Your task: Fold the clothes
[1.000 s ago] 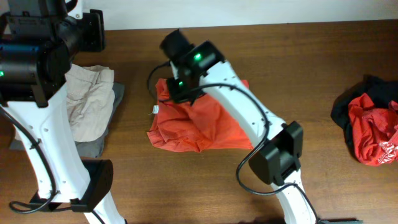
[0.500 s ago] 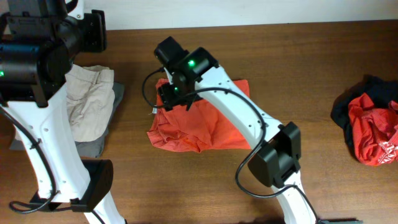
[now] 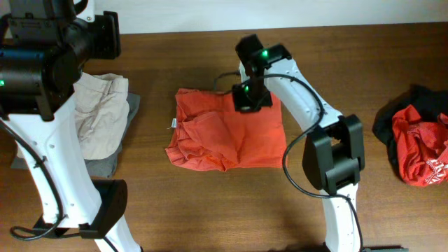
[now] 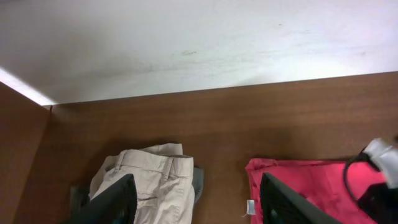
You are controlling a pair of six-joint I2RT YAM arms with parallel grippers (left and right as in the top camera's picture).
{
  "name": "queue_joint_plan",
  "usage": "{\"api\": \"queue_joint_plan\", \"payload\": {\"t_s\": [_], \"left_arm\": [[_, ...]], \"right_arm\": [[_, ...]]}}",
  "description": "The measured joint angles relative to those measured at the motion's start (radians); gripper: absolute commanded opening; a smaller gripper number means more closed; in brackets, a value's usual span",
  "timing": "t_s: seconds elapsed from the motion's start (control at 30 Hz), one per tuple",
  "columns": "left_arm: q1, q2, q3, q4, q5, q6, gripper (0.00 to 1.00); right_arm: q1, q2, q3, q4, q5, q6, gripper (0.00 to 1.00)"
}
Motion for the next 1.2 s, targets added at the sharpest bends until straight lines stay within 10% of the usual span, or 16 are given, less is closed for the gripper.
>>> {"api": "queue_joint_plan", "payload": {"t_s": [1.0,1.2], "left_arm": [[0.0,0.0,-0.001,0.001,0.006,0.0,0.62],[0.0,-0.002,-0.084,-0.032,0.137,0.002,0.29]], "right_arm": [[0.233,-0.166,-0.125,0.115,-0.415,-0.448,0.04],[0.105,-0.304,-0.063,0.076,-0.121,-0.195,0.04]]}}
